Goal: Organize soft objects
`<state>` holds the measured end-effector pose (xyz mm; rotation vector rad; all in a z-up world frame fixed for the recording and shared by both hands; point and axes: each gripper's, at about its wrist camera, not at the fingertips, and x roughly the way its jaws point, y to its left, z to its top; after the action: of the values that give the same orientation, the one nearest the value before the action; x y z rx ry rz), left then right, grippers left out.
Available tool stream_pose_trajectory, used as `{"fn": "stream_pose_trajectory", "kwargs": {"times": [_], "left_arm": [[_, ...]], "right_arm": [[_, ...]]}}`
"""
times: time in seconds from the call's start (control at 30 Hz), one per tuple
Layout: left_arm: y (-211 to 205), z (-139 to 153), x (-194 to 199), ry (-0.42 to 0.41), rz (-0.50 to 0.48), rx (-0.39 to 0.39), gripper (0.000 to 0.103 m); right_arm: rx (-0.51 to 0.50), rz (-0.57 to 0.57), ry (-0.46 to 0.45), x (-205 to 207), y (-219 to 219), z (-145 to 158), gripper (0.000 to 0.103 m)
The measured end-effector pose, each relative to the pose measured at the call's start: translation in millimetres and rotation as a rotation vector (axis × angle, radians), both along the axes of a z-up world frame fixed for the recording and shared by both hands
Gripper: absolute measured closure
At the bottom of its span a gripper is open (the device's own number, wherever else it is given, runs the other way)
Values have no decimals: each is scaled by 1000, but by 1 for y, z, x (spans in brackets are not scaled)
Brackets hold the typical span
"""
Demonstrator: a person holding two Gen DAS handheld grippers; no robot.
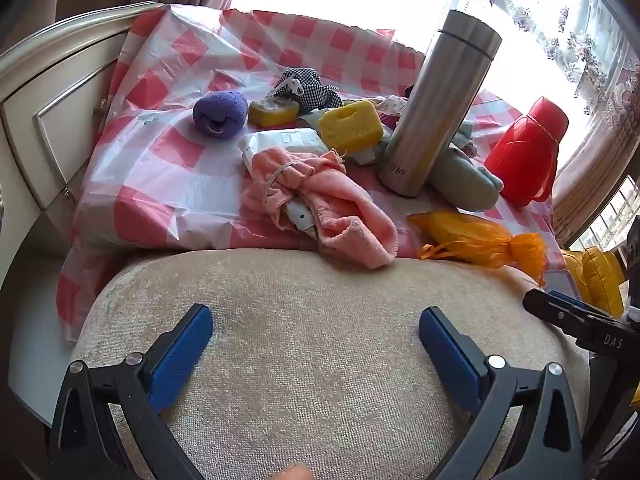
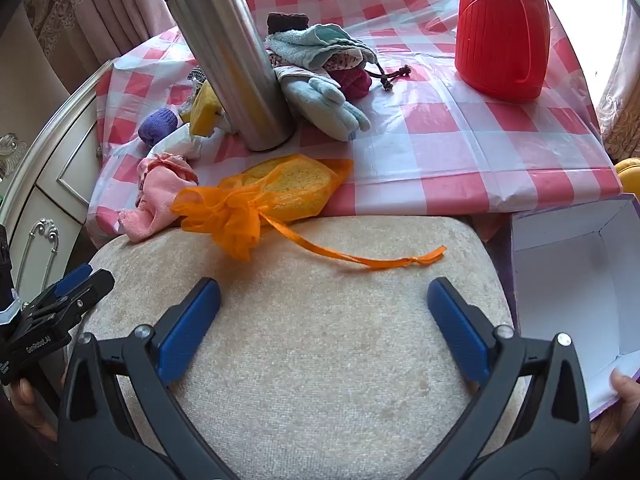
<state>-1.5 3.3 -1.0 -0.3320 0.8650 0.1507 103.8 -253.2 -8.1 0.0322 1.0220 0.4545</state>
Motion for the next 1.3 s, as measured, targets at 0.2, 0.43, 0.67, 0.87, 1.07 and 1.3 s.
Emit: {"fn": "stream_pose_trajectory", "kwargs": {"times": [0.2, 0.43, 0.67, 0.87, 1.07, 1.3], "left_arm": [[-2, 0, 1, 3, -1, 3, 0], [-2, -3, 4, 9, 4, 9, 0], [-3, -4, 5, 10, 8, 14, 0], [-4, -4, 5, 8, 10, 14, 0], [-4, -4, 5, 9, 10, 14, 0], [-3, -4, 5, 9, 10, 13, 0]], "right_arm": [[0, 0, 0, 0, 0, 0, 0], [0, 0, 0, 0, 0, 0, 0], [0, 0, 0, 0, 0, -1, 0], [-1, 0, 0, 0, 0, 0, 0], [2, -1, -3, 0, -1, 0, 0], [3, -1, -4, 0, -1, 0, 0]]}}
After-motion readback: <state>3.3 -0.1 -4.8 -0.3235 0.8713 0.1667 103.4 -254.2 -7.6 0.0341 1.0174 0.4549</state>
